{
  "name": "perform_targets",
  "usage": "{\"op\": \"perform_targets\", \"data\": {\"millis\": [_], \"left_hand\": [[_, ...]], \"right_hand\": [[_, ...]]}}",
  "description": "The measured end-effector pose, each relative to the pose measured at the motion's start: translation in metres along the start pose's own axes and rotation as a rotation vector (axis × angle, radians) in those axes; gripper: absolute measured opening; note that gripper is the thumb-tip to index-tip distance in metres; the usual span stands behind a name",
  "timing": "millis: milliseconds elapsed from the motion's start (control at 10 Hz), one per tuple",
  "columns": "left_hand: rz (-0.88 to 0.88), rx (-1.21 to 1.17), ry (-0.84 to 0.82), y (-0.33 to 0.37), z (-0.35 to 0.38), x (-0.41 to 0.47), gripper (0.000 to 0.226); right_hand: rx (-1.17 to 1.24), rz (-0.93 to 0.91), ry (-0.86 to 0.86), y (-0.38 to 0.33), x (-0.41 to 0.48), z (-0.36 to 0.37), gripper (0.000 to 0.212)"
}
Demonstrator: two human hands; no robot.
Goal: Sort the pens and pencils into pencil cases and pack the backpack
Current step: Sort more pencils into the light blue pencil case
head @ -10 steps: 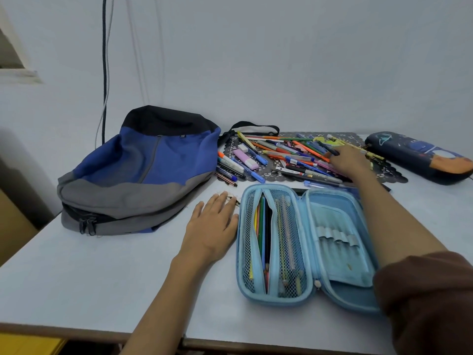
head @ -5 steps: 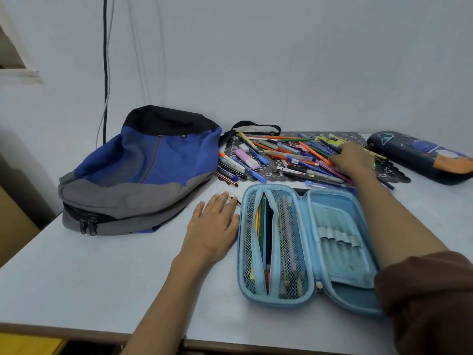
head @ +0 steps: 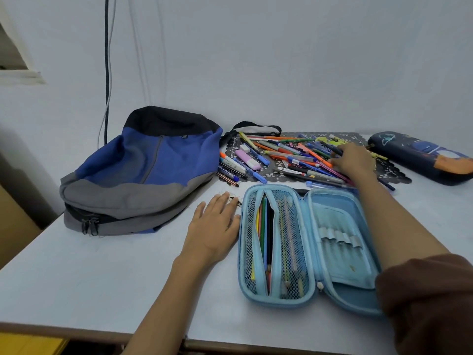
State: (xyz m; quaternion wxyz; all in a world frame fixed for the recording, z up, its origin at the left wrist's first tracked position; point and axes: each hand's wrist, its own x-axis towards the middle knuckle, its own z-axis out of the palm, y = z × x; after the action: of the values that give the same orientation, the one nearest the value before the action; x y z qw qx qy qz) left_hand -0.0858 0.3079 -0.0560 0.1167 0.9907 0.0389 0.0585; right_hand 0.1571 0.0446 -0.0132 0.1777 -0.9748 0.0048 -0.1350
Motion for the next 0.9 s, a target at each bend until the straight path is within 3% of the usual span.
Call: {"op": "perform_targets", "data": {"millis": [300,700,900], "left_hand": [[0.002,-0.001,0.003,0.0003,-0.0005,-0.0003,0.051],[0.009,-0.005,0.0,-0.0005,-0.0006,-0.0009,0.051],[0.01,0.001,-0.007,-0.0016,0.0013,0.0007,0.056]], "right_hand": [[-0.093,0.055,0.008,-0.0013,0.0021,-0.0017,0.029],[-0.234,-0.09,-0.1,-0.0005,0.0019,-0.0027,0.017],[-0.166,-0.072,-0.011,0.0047,0.0061,-0.0056,0.028]]}}
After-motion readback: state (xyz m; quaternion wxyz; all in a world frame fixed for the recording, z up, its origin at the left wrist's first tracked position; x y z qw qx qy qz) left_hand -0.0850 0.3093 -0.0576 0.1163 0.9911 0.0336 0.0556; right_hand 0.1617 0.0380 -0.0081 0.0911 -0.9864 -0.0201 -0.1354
